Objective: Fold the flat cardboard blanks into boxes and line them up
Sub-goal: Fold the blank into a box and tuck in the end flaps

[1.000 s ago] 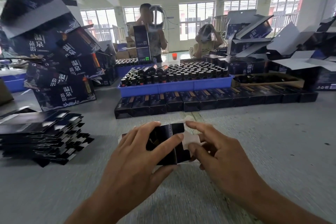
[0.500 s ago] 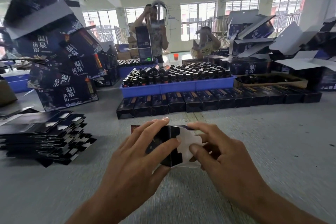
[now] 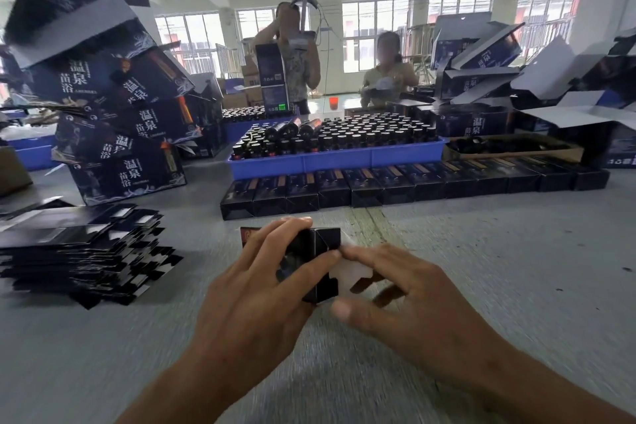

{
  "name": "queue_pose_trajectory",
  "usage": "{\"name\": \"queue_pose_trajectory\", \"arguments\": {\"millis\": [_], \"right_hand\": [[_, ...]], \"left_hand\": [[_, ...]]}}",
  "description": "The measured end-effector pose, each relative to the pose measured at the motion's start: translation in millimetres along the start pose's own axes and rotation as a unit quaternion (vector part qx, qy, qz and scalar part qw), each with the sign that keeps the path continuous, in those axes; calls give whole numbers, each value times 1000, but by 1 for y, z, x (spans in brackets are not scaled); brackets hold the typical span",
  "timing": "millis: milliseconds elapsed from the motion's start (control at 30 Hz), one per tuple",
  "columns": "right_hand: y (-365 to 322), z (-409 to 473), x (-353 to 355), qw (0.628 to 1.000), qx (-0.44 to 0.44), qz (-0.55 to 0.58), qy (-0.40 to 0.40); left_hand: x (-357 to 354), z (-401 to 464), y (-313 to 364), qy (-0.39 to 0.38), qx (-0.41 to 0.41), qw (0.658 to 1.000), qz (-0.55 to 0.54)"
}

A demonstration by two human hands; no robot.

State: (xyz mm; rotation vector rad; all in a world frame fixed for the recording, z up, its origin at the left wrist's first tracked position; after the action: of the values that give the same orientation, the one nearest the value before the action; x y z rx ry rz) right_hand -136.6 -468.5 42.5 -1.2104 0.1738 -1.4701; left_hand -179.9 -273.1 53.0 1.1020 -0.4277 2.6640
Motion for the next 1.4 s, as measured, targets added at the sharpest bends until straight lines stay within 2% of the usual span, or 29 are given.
{"name": "queue_pose_trajectory", "arguments": {"millis": [100,267,467,600,933,1167,1400], "right_hand": [[-3,0,-3,999,14,-13,-28],[-5,-1,1,997,32,1,76],[-4,-3,0,993,25,11,112],[-3,-4,1,993,13,45,107],[1,-1,2,983,-17,163,82],[1,0,-2,984,-43,156,73],[-1,-2,0,978,-47,189,73]], "left_hand": [[-1,-2,-2,-4,-1,1000,-1],[1,-1,5,-4,-15,1000,-5],[4,2,9,-7,-47,998,37],[4,2,9,-21,-42,998,48],[4,-2,5,13,-29,999,26],[0,-3,13,22,6,998,-54],[-2,-4,19,23,16,998,-49]]}}
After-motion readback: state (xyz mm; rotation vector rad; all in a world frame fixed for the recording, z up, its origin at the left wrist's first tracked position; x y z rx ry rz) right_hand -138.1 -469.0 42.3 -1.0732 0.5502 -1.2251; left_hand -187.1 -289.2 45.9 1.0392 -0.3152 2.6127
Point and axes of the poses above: each hand's wrist, its own z-axis towards the middle knuckle, its own x-axis out of the back of the hand, y = z × x, the point moved 2 cm from there along z, towards the middle knuckle, and after that the axes turned 4 degrees about z, right-handed, at the moved point
